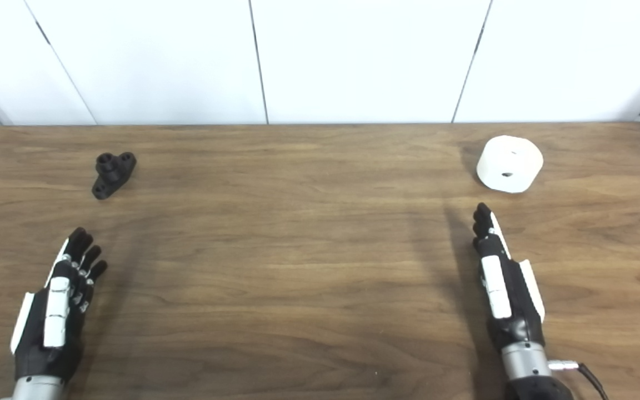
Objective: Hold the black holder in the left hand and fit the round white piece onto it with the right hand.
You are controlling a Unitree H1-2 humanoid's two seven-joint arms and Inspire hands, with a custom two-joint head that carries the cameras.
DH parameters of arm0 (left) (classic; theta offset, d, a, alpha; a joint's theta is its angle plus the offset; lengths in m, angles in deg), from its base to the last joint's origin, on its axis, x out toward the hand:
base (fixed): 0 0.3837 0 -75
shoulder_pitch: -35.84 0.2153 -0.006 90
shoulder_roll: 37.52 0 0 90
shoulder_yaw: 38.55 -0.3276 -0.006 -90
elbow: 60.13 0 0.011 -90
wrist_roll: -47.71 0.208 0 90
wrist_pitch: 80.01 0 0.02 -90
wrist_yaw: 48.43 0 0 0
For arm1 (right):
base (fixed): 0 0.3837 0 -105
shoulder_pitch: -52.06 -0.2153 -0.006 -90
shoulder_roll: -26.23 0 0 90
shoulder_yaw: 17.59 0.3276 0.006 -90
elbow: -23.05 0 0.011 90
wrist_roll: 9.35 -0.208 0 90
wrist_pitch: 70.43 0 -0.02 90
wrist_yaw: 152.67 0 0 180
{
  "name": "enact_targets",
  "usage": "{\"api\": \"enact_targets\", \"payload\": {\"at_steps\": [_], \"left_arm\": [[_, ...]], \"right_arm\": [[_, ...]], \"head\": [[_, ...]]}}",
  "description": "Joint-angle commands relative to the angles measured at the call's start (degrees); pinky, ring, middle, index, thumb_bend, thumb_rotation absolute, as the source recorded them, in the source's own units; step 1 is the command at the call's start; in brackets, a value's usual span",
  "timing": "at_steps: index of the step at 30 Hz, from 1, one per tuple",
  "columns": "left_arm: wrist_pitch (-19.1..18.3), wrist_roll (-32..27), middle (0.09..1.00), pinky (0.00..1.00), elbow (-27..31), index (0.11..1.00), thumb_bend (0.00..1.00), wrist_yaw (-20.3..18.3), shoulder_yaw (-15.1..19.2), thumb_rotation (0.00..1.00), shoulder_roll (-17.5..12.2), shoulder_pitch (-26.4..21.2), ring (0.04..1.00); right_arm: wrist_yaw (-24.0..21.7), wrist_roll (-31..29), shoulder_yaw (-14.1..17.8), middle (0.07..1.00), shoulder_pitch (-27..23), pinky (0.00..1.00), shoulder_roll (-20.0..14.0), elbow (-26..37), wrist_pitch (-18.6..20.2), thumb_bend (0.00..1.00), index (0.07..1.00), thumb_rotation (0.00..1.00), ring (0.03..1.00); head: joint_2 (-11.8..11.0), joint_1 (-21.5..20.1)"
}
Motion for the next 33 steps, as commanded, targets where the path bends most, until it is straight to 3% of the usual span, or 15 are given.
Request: {"api": "enact_targets", "payload": {"at_steps": [1, 10, 14, 19, 23, 28, 33], "left_arm": [[0.8, 0.5, 0.992, 0.98, 0.5, 0.999, 0.55, 0.2, 0.5, 0.91, -0.8, -0.5, 0.981], [0.2, 2.0, 0.972, 0.97, 1.0, 0.98, 0.57, 0.6, 0.7, 0.92, -1.0, -0.4, 0.956], [-0.1, 1.9, 0.974, 0.98, 1.2, 0.983, 0.59, 0.4, 0.6, 0.92, -0.8, -0.4, 0.962], [0.6, 0.9, 0.958, 0.95, 0.7, 0.959, 0.57, 1.1, 0.6, 0.83, 0.9, -0.2, 0.951], [4.2, 2.2, 0.934, 0.93, -1.2, 0.93, 0.5, 1.2, 0.1, 0.74, 1.9, -0.4, 0.923], [5.9, 5.1, 0.973, 0.95, -2.8, 0.974, 0.5, 0.5, -1.7, 0.88, 1.1, -0.1, 0.962], [6.4, 6.0, 0.987, 0.98, -4.3, 0.989, 0.56, 0.6, -2.5, 0.86, 1.8, -0.7, 0.983]], "right_arm": [[0.5, 0.6, -0.9, 0.985, 2.5, 1.0, -0.3, 0.9, -0.8, 0.6, 0.968, 1.0, 0.993], [0.7, 0.3, -1.1, 0.984, 2.5, 1.0, -0.2, 1.1, -0.8, 0.58, 0.971, 1.0, 0.996], [0.6, 0.2, -1.1, 0.988, 2.5, 1.0, -0.5, 0.6, -1.3, 0.59, 0.974, 1.0, 0.999], [0.3, 0.3, -0.8, 0.998, 2.6, 1.0, -1.2, -0.3, -1.6, 0.61, 0.979, 1.0, 1.0], [-0.3, -0.6, -0.5, 1.0, 2.3, 1.0, -2.1, -2.3, -3.4, 0.63, 0.983, 1.0, 1.0], [-1.1, -1.1, -0.3, 1.0, 1.8, 1.0, -3.3, -5.0, -5.6, 0.63, 0.995, 1.0, 1.0], [-1.3, -3.5, 0.1, 1.0, 1.4, 1.0, -3.9, -6.2, -5.2, 0.59, 1.0, 1.0, 1.0]], "head": [[0.0, -0.2], [0.0, -0.1], [-1.0, 1.8], [-3.5, 5.1], [-5.3, 8.5], [-6.7, 12.1], [-7.7, 13.9]]}}
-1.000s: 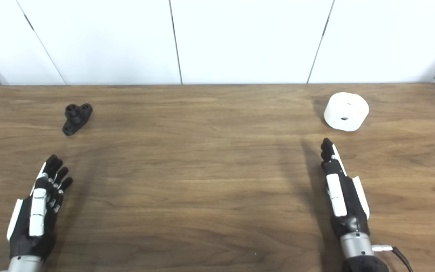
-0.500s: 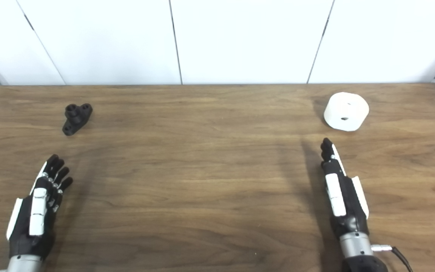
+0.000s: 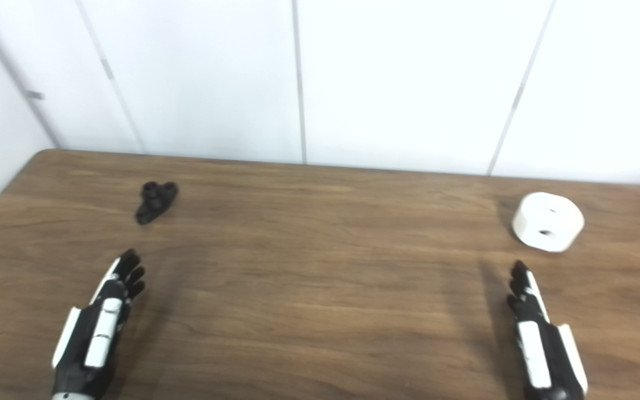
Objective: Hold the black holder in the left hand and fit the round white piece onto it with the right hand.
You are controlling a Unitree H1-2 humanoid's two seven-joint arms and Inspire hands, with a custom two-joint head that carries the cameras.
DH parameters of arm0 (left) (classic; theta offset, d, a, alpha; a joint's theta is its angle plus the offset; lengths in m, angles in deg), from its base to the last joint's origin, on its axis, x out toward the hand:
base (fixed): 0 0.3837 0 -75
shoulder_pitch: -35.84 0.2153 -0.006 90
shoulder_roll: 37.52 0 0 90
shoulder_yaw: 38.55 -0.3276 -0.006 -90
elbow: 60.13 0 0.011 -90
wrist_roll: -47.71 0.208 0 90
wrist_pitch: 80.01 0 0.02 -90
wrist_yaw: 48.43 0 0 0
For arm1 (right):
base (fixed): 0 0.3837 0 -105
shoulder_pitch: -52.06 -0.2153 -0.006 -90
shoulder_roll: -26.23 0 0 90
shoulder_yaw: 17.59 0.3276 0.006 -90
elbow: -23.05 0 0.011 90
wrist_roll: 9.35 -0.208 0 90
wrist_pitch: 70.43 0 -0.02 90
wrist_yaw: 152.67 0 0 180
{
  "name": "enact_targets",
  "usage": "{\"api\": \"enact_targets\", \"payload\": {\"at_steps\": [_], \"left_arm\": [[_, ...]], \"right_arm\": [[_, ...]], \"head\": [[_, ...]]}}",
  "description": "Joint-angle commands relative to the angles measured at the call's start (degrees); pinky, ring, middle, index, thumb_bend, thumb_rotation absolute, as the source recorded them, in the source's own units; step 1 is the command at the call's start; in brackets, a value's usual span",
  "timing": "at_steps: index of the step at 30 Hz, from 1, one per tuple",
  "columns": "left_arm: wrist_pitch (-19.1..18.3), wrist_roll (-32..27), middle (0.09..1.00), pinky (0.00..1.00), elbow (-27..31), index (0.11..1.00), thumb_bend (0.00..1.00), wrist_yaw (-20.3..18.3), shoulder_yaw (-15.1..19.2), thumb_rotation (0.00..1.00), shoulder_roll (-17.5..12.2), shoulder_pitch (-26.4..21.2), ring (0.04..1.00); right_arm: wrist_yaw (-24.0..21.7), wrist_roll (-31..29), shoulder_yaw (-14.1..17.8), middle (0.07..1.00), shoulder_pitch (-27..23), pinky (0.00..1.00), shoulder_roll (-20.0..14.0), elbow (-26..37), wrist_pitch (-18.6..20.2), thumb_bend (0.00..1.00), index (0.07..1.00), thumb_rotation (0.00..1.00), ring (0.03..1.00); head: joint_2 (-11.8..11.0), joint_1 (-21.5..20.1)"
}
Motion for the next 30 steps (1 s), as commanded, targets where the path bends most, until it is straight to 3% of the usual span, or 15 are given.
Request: {"api": "enact_targets", "payload": {"at_steps": [1, 8, 15, 21, 30], "left_arm": [[1.5, 0.4, 0.982, 0.99, -2.1, 0.986, 0.57, 0.2, -1.1, 0.85, 0.9, -0.3, 0.983], [2.2, -0.2, 0.966, 1.0, -2.9, 0.965, 0.56, 0.2, -1.2, 0.79, 1.5, -0.6, 0.977], [2.6, 0.9, 0.98, 1.0, -3.0, 0.981, 0.57, 0.3, -1.3, 0.82, 1.1, -0.4, 0.988], [2.1, 3.2, 0.991, 1.0, -1.9, 0.999, 0.57, 1.7, -0.6, 0.84, 1.2, -0.1, 1.0], [-6.2, 10.9, 0.988, 0.98, 6.7, 0.997, 0.61, 5.1, -0.3, 0.68, 0.4, -1.1, 0.983]], "right_arm": [[-0.5, -1.5, 0.2, 1.0, 1.6, 1.0, -0.6, -2.1, -0.4, 0.6, 1.0, 1.0, 1.0], [-0.3, -1.8, -0.6, 1.0, 1.5, 1.0, -1.4, -3.2, -2.1, 0.56, 1.0, 1.0, 1.0], [0.3, -1.4, -0.9, 1.0, 1.8, 1.0, -1.4, -3.1, -2.4, 0.52, 1.0, 1.0, 1.0], [0.6, -1.4, -0.8, 1.0, 2.2, 1.0, -1.1, -2.8, -2.3, 0.56, 1.0, 1.0, 1.0], [1.4, -0.7, -1.1, 1.0, 2.4, 1.0, -0.5, -2.2, -1.2, 0.54, 0.995, 1.0, 1.0]], "head": [[0.0, 0.1], [0.0, 0.2], [-0.1, -0.2], [0.4, -0.4], [0.7, -1.0]]}}
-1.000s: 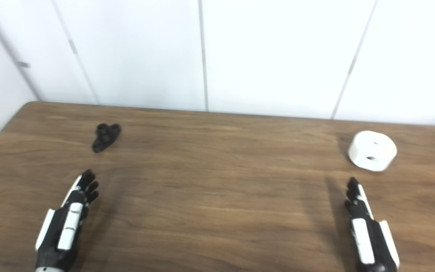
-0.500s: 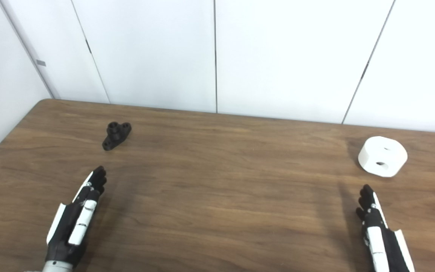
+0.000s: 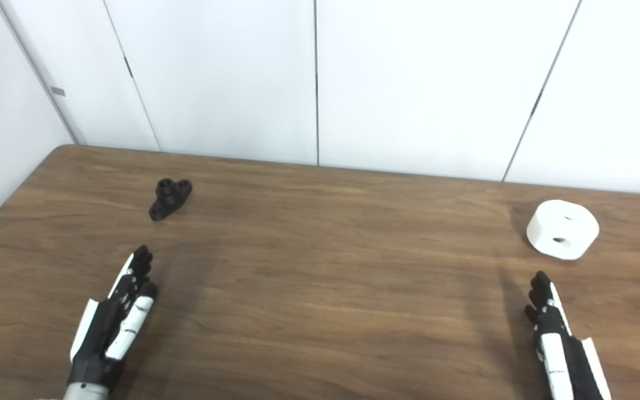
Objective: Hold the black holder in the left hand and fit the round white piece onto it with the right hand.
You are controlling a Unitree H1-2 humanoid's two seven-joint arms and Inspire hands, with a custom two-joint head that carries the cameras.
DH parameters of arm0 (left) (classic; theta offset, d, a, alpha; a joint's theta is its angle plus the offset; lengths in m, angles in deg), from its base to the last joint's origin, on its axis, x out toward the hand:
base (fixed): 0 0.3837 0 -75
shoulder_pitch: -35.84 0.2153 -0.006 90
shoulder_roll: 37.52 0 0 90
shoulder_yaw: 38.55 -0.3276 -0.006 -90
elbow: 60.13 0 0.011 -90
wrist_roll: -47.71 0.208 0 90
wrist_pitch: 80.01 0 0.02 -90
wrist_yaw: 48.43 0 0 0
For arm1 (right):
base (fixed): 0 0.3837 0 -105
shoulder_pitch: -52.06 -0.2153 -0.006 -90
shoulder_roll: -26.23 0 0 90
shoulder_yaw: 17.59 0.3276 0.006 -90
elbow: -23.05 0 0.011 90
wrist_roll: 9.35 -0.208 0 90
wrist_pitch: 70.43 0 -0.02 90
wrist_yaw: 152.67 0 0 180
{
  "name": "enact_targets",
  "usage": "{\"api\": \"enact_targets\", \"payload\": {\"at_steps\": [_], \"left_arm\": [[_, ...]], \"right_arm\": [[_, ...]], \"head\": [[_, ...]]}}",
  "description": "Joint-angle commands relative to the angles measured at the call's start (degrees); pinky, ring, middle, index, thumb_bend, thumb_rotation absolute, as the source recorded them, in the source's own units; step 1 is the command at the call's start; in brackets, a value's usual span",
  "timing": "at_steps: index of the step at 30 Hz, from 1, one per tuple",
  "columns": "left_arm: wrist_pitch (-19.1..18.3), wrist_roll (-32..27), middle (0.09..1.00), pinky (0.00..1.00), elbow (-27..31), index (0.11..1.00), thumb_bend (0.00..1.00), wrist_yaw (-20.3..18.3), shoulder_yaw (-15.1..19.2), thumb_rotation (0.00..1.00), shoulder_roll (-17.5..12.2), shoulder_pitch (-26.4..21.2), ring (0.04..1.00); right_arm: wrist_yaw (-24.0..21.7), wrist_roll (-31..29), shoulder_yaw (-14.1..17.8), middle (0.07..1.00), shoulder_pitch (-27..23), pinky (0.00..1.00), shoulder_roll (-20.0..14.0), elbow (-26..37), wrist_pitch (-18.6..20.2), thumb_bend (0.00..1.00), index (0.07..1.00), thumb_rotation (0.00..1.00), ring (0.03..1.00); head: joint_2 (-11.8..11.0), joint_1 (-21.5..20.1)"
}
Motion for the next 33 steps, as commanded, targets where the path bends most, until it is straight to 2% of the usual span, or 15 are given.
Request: {"api": "enact_targets", "payload": {"at_steps": [1, 4, 9, 13, 15, 16, 19, 21, 24, 27, 33], "left_arm": [[-0.6, 2.4, 0.985, 0.97, 3.3, 0.993, 0.61, 1.2, 0.1, 0.68, -0.3, -1.6, 0.978], [-4.6, 7.5, 0.952, 0.88, 5.7, 0.954, 0.66, 3.1, 0.9, 0.62, -0.5, -4.7, 0.935], [-12.2, 12.4, 0.935, 0.84, 8.4, 0.92, 0.84, 4.9, 2.5, 0.46, -0.7, -10.2, 0.918], [-14.8, 17.4, 0.935, 0.88, 8.1, 0.918, 0.82, 4.9, 2.9, 0.44, -4.1, -14.4, 0.93], [-15.6, 19.3, 0.909, 0.83, 6.7, 0.912, 0.84, 5.1, 3.1, 0.48, -5.7, -16.2, 0.885], [-17.1, 20.0, 0.899, 0.8, 6.1, 0.91, 0.85, 4.8, 3.3, 0.5, -6.4, -17.4, 0.869], [-21.1, 21.4, 0.926, 0.85, 5.2, 0.911, 0.85, 3.7, 3.0, 0.5, -8.2, -20.2, 0.913], [-22.5, 22.7, 0.943, 0.9, 4.2, 0.913, 0.84, 2.4, 1.8, 0.51, -10.2, -21.4, 0.947], [-23.7, 24.1, 0.963, 0.99, 1.4, 0.919, 0.88, 1.3, 0.3, 0.55, -12.5, -23.5, 0.994], [-23.3, 26.9, 0.949, 0.98, -3.3, 0.897, 0.92, 3.5, -1.0, 0.55, -13.6, -25.9, 0.992], [-21.4, 30.1, 0.932, 0.99, -12.6, 0.875, 0.93, 7.0, -2.6, 0.54, -15.9, -30.3, 0.979]], "right_arm": [[0.8, 0.1, -0.3, 1.0, 2.1, 1.0, 0.9, -2.1, -0.9, 0.54, 0.995, 1.0, 1.0], [0.9, -0.3, -0.3, 0.996, 2.1, 1.0, 1.2, -1.9, -0.6, 0.55, 1.0, 1.0, 1.0], [1.0, -0.4, -0.4, 0.995, 2.2, 1.0, 1.5, -1.6, -0.3, 0.58, 1.0, 1.0, 1.0], [0.6, -1.7, -0.3, 0.988, 1.9, 1.0, 1.9, -1.8, -0.3, 0.59, 1.0, 1.0, 1.0], [0.3, -2.9, -0.2, 0.986, 1.7, 1.0, 2.2, -2.0, -0.8, 0.56, 1.0, 1.0, 1.0], [0.4, -3.0, -0.2, 0.985, 1.5, 1.0, 2.2, -2.2, -0.8, 0.56, 1.0, 1.0, 1.0], [0.6, -2.9, -0.2, 0.985, 1.3, 1.0, 2.0, -2.4, -0.6, 0.59, 0.996, 0.99, 1.0], [0.5, -3.1, -0.1, 0.983, 1.3, 1.0, 2.1, -2.5, -0.7, 0.59, 0.994, 1.0, 1.0], [0.0, -3.6, -0.3, 0.979, 1.3, 1.0, 2.0, -2.7, -1.0, 0.56, 0.993, 1.0, 1.0], [-0.6, -4.5, -0.4, 0.988, 1.1, 1.0, 1.9, -3.3, -1.6, 0.58, 0.999, 0.99, 1.0], [-0.4, -4.1, -0.5, 0.988, 1.0, 1.0, 1.8, -3.5, -1.7, 0.62, 0.998, 0.98, 1.0]], "head": [[0.1, 0.1], [0.2, 0.0], [0.5, -0.1], [1.1, -0.7], [1.1, -0.6], [0.7, -0.1], [0.5, 0.1], [0.4, 0.2], [0.5, 0.2], [0.5, 0.0], [1.4, -0.7]]}}
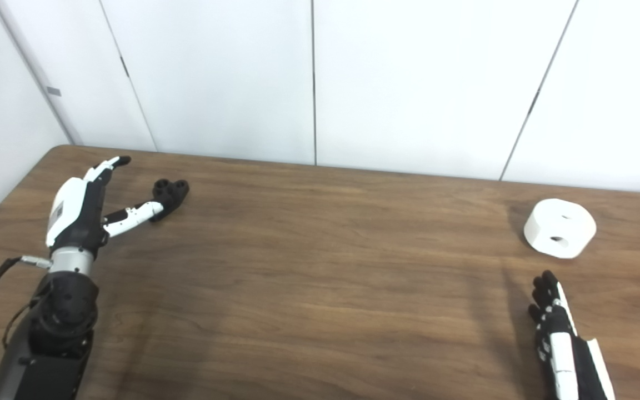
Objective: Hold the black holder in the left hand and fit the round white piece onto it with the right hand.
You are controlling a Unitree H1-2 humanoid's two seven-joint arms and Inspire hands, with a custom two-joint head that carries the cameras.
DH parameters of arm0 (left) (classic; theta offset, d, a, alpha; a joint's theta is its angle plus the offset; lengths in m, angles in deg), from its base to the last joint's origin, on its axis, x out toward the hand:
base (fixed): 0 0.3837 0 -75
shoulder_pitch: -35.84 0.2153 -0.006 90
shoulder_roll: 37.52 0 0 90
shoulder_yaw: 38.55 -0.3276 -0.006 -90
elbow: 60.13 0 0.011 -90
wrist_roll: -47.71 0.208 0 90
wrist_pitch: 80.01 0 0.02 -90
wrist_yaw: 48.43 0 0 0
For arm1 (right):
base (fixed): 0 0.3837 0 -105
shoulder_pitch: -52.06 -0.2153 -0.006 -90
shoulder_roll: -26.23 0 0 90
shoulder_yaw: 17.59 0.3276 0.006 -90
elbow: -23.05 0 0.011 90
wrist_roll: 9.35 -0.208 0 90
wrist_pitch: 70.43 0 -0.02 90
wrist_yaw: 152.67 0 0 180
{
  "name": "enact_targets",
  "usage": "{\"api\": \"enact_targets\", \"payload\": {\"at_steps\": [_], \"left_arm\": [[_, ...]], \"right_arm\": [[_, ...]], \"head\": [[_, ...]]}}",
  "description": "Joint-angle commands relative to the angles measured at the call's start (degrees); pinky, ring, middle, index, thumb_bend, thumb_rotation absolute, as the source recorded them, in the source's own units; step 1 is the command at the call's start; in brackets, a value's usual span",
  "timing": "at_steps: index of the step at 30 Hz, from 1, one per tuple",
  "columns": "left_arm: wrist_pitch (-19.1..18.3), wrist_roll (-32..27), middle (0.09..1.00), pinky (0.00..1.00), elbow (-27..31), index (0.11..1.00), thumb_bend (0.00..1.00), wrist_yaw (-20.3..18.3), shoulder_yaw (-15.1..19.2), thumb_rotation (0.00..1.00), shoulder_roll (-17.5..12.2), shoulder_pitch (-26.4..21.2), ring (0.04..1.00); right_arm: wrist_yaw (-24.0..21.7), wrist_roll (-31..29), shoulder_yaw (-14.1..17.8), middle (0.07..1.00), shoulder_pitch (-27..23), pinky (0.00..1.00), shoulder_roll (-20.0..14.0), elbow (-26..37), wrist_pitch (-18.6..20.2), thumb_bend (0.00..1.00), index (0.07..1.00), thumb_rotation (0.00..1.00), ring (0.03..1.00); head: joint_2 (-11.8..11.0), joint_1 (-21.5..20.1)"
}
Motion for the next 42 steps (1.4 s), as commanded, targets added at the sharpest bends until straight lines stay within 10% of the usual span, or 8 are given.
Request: {"api": "enact_targets", "payload": {"at_steps": [1, 42], "left_arm": [[1.7, 2.5, 0.93, 0.99, -1.9, 0.869, 0.95, 2.8, -0.3, 0.55, -3.0, -3.8, 0.976], [-5.6, 3.0, 0.91, 0.98, -17.5, 0.792, 1.0, 2.2, -6.3, 0.54, -5.0, -10.4, 0.961]], "right_arm": [[-0.1, -0.5, -0.7, 0.985, 1.6, 1.0, 1.2, -3.0, -1.6, 0.63, 0.994, 0.97, 1.0], [0.7, 0.9, -1.4, 0.968, 3.2, 1.0, 1.6, 0.0, -0.5, 0.62, 0.978, 0.94, 0.978]], "head": [[0.4, -0.3], [0.7, -1.5]]}}
